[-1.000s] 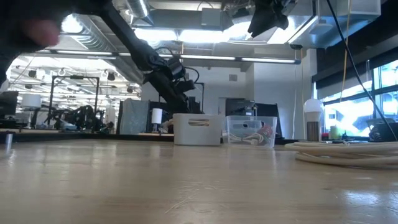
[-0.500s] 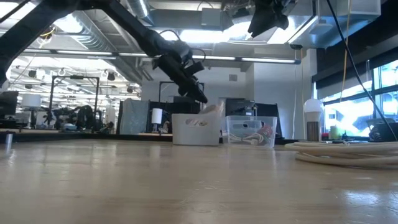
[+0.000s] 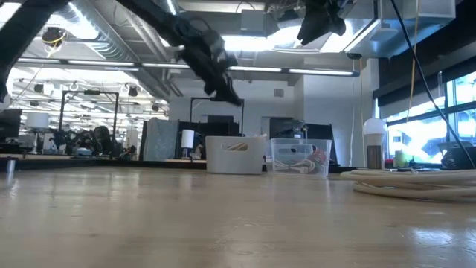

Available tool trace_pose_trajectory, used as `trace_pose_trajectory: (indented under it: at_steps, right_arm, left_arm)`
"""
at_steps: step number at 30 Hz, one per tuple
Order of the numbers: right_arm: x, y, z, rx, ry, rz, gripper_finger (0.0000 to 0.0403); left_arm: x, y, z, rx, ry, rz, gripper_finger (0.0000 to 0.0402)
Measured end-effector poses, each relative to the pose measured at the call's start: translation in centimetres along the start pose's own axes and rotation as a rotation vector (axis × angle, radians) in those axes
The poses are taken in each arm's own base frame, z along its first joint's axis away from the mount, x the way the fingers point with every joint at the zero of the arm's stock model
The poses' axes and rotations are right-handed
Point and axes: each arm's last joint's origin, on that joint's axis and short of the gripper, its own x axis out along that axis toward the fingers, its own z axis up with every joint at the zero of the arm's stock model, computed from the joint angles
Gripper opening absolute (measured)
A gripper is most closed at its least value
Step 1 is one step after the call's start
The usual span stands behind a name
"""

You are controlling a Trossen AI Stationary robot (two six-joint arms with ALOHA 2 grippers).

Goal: Pick & Place USB Port
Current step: Put the brown hdmi cable into the white bin

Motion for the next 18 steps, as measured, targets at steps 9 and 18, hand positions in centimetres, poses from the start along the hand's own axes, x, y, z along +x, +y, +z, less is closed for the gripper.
trace_pose_trajectory:
  at_steps: [9, 18]
  right_arm:
    - [-0.2, 0.0, -1.8, 0.07, 0.195, 0.035, 0.0122]
    - [-3.3, 4.6, -7.4, 0.198, 0.541, 0.121, 0.0122]
  left_arm:
    - [-6.4, -3.9, 4.8, -0.136, -0.125, -0.212, 0.0137]
    - [-10.9, -5.7, 7.2, -0.047, -0.112, -0.101, 0.0136]
